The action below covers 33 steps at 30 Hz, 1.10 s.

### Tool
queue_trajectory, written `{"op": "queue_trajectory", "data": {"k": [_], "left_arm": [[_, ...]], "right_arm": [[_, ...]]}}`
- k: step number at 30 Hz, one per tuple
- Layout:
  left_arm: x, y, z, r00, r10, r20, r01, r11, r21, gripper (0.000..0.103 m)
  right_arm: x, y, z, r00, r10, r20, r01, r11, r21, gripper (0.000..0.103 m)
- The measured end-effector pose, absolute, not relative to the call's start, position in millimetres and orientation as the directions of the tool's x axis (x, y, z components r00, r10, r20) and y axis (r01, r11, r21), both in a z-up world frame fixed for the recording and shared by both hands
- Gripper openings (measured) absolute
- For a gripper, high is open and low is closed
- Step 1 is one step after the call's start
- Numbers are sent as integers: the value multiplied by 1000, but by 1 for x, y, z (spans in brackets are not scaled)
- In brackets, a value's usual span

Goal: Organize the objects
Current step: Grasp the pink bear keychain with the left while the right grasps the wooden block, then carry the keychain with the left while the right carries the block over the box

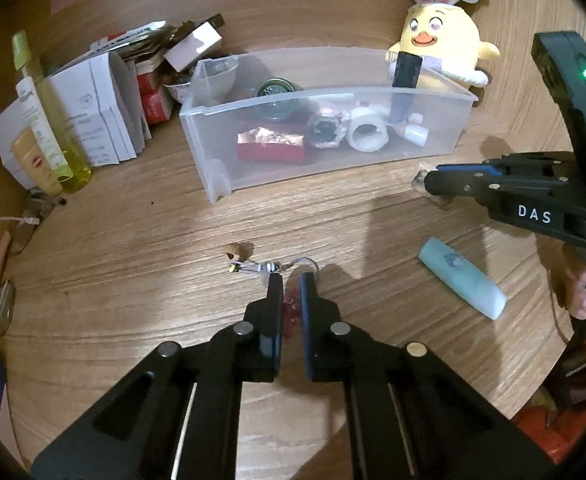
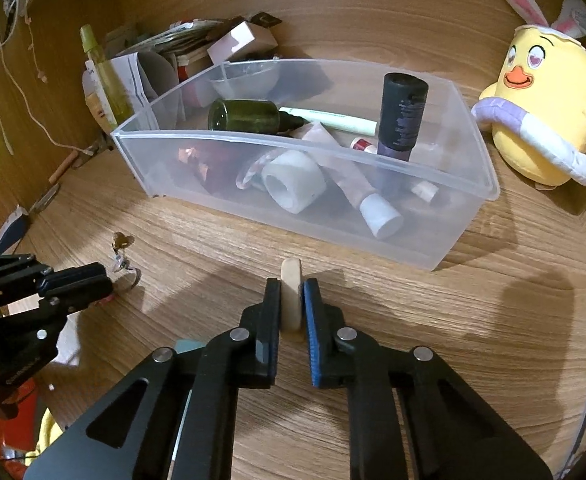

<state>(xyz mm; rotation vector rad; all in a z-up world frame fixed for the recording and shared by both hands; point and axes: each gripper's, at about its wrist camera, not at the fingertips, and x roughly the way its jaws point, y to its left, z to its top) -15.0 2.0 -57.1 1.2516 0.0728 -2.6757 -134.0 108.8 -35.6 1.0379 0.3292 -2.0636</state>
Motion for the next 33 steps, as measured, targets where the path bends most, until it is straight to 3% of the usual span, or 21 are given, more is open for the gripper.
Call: {"op": "queue_trajectory", "data": {"k": [8, 13, 24, 33], "left_arm": [[-2, -6, -45, -647, -124, -752, 198, -980, -9, 7], [-2, -1, -53, -626, -141, -767, 195, -981, 22, 28], [-12, 4, -66, -621, -139, -772, 177, -984, 34, 27], [-9, 0, -24, -709, -133, -692, 210, -977, -27, 27]], "right_arm": [[-128, 115, -27, -373, -553, -745, 747, -655, 112, 10], [-127, 122, -17, -389, -567, -726, 744, -658, 114, 10], [-124, 130, -3, -415, -581, -700, 738, -666, 115, 10], [-125, 129, 18, -439, -618, -652, 741, -660, 127, 10]]}}
